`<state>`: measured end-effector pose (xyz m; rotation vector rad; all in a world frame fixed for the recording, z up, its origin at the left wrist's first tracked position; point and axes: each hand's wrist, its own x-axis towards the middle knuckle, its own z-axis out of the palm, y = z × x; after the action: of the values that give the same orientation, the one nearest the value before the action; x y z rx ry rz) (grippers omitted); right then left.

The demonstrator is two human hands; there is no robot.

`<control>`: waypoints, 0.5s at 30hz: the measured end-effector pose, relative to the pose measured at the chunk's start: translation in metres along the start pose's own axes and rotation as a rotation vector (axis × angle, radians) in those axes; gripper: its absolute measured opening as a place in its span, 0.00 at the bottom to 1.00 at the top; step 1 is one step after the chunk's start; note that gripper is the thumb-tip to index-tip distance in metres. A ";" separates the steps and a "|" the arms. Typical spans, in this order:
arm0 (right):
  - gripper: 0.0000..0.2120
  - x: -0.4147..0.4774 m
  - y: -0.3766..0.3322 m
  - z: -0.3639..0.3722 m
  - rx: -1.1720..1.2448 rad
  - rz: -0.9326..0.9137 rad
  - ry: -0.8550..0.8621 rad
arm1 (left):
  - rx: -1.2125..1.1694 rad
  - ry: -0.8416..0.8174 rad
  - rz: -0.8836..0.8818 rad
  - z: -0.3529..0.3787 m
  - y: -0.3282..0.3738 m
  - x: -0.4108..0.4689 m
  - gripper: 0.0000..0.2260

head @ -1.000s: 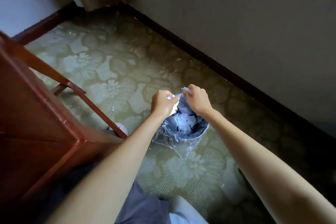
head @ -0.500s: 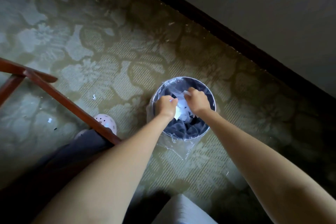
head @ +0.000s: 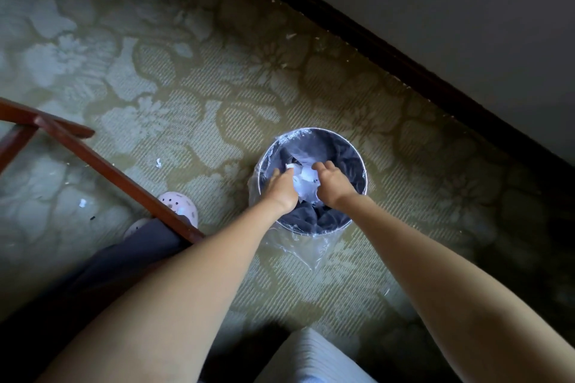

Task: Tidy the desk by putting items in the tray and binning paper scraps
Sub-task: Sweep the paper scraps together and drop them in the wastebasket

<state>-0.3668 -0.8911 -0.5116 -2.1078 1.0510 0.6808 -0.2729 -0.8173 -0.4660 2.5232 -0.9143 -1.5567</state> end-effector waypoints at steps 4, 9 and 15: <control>0.25 -0.023 -0.011 -0.012 -0.157 -0.007 0.022 | 0.114 0.051 -0.038 -0.018 -0.001 -0.028 0.27; 0.21 -0.076 -0.047 -0.058 -0.334 -0.119 0.194 | 0.285 0.300 -0.015 -0.064 0.011 -0.096 0.18; 0.17 -0.165 -0.109 -0.129 -0.454 -0.304 0.513 | 0.318 0.635 0.031 -0.127 0.030 -0.207 0.15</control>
<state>-0.3456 -0.8615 -0.2782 -2.8628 0.8470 0.2390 -0.2488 -0.7726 -0.2272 2.8971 -1.1394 -0.5420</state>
